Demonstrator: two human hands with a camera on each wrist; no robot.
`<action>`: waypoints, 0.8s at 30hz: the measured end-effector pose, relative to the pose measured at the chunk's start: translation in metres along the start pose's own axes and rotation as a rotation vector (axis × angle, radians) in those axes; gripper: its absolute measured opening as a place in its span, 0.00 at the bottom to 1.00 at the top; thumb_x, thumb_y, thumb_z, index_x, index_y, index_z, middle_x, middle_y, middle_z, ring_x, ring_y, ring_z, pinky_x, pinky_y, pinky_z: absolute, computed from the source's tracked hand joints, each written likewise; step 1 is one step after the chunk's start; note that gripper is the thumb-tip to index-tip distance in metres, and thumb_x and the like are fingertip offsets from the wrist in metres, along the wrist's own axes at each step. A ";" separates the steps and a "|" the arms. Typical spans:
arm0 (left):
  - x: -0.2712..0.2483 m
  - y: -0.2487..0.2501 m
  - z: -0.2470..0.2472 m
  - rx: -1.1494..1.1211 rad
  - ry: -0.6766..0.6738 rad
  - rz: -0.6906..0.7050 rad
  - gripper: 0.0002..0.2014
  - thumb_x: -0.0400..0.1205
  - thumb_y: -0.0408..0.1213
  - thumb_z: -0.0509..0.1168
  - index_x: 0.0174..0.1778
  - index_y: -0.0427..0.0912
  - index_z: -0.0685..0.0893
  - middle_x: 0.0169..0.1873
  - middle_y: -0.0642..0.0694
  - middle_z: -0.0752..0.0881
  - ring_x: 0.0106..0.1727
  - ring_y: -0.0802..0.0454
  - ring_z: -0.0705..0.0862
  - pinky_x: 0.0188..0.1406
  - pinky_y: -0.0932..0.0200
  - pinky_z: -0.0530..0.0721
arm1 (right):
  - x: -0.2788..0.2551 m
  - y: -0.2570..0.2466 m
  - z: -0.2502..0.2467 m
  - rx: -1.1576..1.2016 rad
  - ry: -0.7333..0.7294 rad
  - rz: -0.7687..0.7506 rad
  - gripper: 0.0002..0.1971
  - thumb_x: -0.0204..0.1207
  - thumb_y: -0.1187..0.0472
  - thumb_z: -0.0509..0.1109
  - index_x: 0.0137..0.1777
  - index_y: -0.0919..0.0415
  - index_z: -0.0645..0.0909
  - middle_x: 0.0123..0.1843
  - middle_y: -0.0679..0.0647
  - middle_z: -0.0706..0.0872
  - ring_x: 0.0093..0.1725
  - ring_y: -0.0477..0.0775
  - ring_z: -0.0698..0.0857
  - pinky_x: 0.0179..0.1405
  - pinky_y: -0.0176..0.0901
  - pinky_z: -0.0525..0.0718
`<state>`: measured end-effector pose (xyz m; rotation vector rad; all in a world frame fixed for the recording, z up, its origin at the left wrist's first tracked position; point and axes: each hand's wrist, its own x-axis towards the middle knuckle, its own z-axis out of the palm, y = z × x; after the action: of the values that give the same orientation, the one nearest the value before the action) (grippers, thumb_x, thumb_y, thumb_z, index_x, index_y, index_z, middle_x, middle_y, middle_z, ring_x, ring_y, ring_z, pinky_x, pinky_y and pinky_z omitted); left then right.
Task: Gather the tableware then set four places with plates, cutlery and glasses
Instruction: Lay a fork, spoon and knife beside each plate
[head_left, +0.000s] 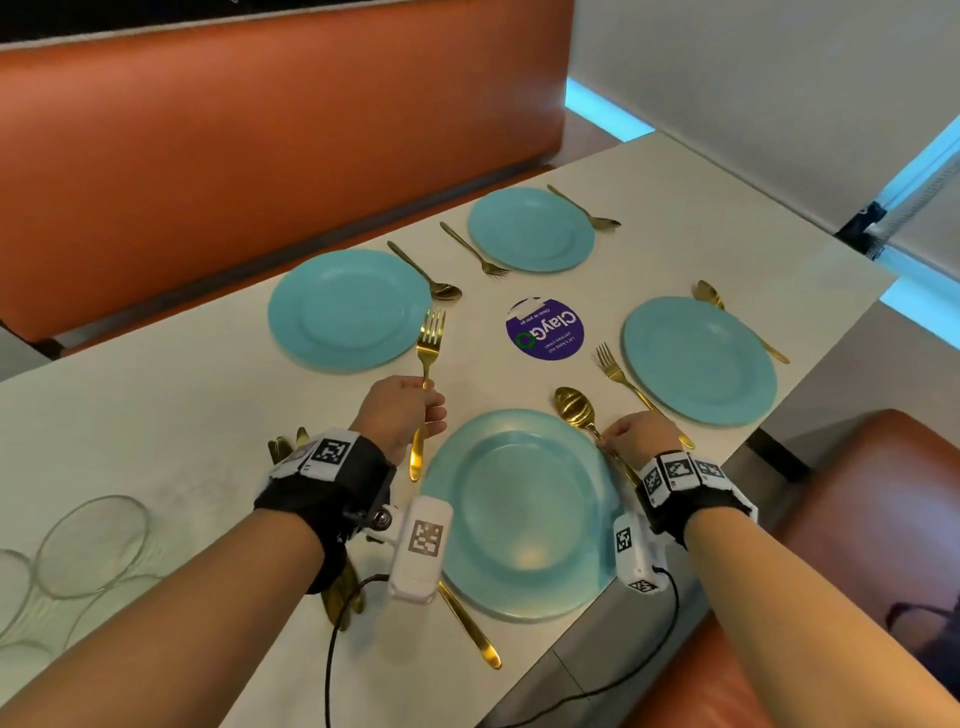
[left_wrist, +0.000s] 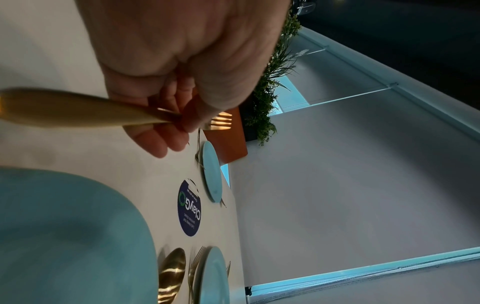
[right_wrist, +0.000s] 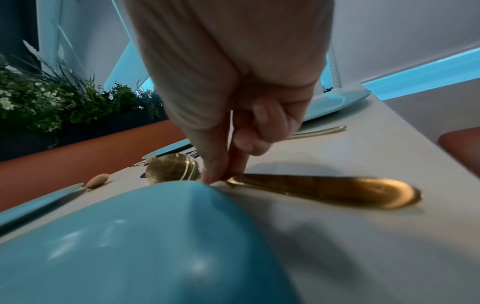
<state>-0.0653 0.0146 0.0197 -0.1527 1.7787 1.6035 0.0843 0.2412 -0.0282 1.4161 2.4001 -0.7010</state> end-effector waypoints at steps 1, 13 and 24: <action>0.000 0.001 0.000 -0.001 0.004 0.003 0.06 0.83 0.23 0.57 0.46 0.36 0.76 0.35 0.41 0.79 0.33 0.51 0.78 0.39 0.57 0.83 | 0.002 -0.001 0.000 0.006 0.015 0.010 0.03 0.73 0.58 0.74 0.44 0.54 0.89 0.51 0.52 0.90 0.47 0.52 0.82 0.43 0.37 0.78; -0.005 0.005 0.001 0.041 0.018 0.040 0.05 0.84 0.24 0.58 0.53 0.35 0.75 0.36 0.42 0.80 0.33 0.52 0.79 0.37 0.59 0.84 | 0.007 -0.014 -0.002 -0.151 0.000 -0.018 0.09 0.75 0.56 0.72 0.52 0.55 0.88 0.51 0.54 0.88 0.53 0.56 0.85 0.56 0.47 0.85; -0.009 -0.004 -0.003 0.058 0.029 0.053 0.04 0.84 0.25 0.58 0.50 0.36 0.77 0.38 0.42 0.81 0.34 0.52 0.80 0.38 0.59 0.85 | 0.009 -0.007 0.002 -0.064 -0.001 0.049 0.14 0.70 0.51 0.77 0.50 0.59 0.88 0.50 0.56 0.89 0.45 0.55 0.82 0.47 0.42 0.82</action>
<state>-0.0577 0.0079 0.0220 -0.1025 1.8640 1.5921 0.0736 0.2440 -0.0318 1.4434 2.3559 -0.6078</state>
